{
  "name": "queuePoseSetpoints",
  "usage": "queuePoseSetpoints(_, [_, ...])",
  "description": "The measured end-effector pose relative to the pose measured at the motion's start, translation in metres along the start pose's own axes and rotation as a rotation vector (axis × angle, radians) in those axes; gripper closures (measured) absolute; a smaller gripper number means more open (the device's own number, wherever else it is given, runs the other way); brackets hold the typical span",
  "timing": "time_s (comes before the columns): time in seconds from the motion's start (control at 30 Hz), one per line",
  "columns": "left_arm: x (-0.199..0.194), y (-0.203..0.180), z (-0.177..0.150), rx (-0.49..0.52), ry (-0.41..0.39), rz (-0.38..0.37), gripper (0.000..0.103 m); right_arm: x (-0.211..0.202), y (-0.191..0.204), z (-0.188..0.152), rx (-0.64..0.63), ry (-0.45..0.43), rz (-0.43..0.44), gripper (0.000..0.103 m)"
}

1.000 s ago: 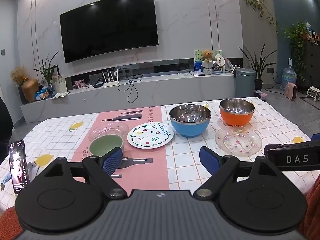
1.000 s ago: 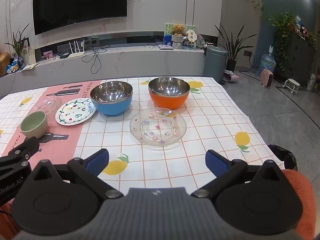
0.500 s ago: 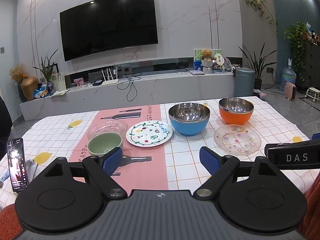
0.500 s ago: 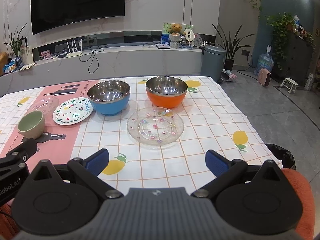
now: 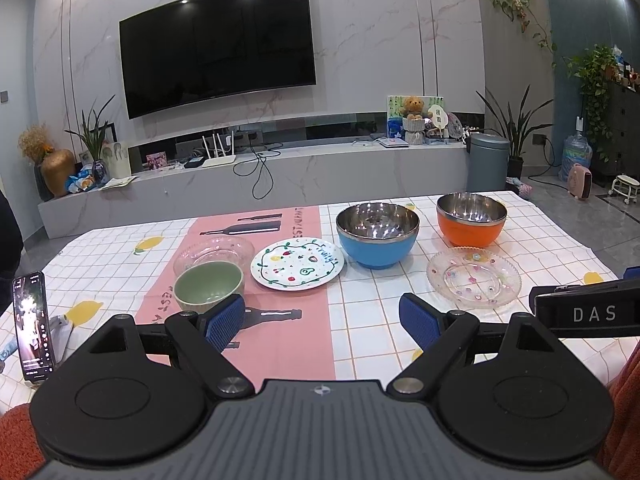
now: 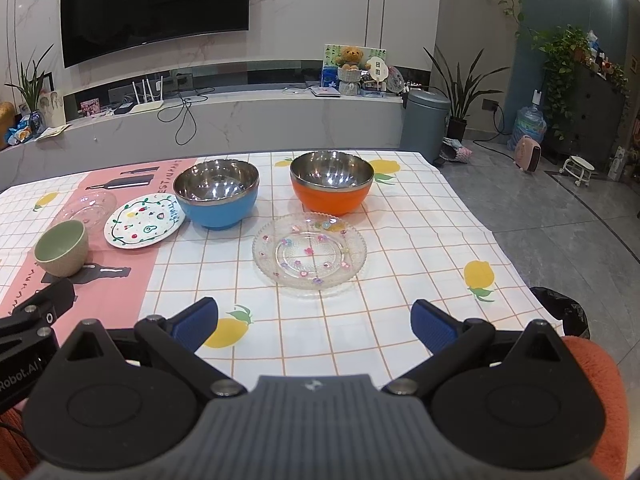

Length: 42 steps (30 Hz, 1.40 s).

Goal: Organize plates and bowls

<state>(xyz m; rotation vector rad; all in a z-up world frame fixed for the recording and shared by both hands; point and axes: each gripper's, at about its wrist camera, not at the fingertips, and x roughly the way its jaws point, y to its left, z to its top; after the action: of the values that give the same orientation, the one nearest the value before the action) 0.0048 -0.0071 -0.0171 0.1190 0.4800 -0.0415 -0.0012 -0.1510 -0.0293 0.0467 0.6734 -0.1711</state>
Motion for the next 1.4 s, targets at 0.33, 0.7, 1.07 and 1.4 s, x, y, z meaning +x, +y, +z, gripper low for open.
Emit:
queuePoseSetpoints(0.33, [-0.0003,-0.0009,-0.0017,-0.002,0.002,-0.002,0.001,0.0002,-0.0006,-0.0012,0.0,0.003,0.002,0.003])
queuePoseSetpoints(0.7, [-0.0011,-0.0008,-0.0045,-0.009,0.008,-0.001,0.001,-0.0007,0.0014,-0.0011,0.0,0.005,0.002,0.003])
queuePoseSetpoints(1.07, [-0.0034,0.0017,-0.0025,-0.015,0.017,-0.006,0.001,-0.0018,0.0036,0.0001,-0.002,0.002,0.004,0.003])
queuePoseSetpoints(1.4, [-0.0041,0.0029,0.0017,-0.019,0.02,-0.014,0.001,-0.0013,0.0035,0.0,-0.002,0.002,0.005,0.003])
